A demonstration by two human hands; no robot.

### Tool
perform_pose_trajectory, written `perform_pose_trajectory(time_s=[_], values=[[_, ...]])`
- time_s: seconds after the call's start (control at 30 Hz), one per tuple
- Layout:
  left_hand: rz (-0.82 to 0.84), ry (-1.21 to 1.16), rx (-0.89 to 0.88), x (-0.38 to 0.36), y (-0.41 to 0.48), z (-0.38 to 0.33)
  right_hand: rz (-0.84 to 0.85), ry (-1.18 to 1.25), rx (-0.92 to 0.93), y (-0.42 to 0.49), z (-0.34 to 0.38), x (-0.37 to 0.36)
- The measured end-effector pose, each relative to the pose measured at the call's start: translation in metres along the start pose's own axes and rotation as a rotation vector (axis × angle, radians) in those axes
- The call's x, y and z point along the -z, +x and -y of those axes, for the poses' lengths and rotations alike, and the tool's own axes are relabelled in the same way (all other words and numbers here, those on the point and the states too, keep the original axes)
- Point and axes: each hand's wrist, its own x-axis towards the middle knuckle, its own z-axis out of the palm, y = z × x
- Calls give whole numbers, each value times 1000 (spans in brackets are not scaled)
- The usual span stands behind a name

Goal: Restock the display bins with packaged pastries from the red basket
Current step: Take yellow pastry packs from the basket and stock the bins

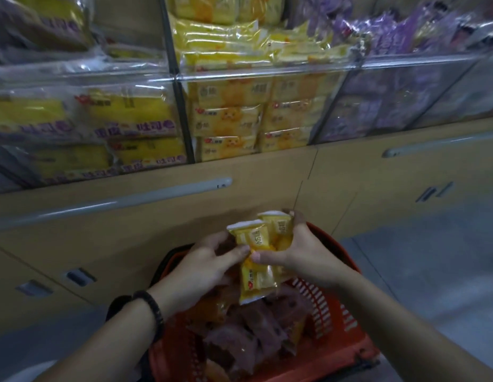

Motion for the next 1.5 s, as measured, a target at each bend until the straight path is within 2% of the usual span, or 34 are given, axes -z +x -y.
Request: perform_pose_trajectory(time_s=[0.1, 0.2, 0.27, 0.37, 0.47, 0.53, 0.67, 0.73, 0.8, 0.9, 1.07, 1.13, 1.27, 1.5], values=[[-76, -124, 51, 0, 2, -1, -6, 237, -121, 6, -6, 8], [-97, -283, 127, 0, 9, -7, -108, 219, -163, 9, -9, 18], [-37, -353, 161, -1, 12, -9, -115, 215, -154, 10, -10, 22], [95, -212, 95, 0, 15, -2, -59, 301, -77, 9, -10, 23], [1, -56, 41, 2, 22, 7, -13, 379, -39, 2, -3, 22], [-68, 9, 31, 5, 25, 7, -65, 338, -7, -3, 1, 24], [-135, 94, 1, 14, 24, 0, -303, 34, 277, -12, 10, 24], [-145, 48, -31, 14, 21, -6, -334, -36, 428, -17, 16, 23], [-121, -1, -39, 13, 18, -10, -331, -10, 491, -22, 20, 22], [-114, -99, 2, 15, 16, -14, -343, 159, 390, -24, 23, 19], [-52, -245, 8, 9, 10, -16, -327, 585, 69, -20, 24, 17], [-42, -308, -6, 9, 9, -18, -317, 646, 31, -19, 25, 17], [5, -373, -46, 5, 5, -20, -383, 535, 89, -21, 25, 12], [-48, -164, -206, -14, -25, -40, -496, 131, 261, -45, 39, 2]])
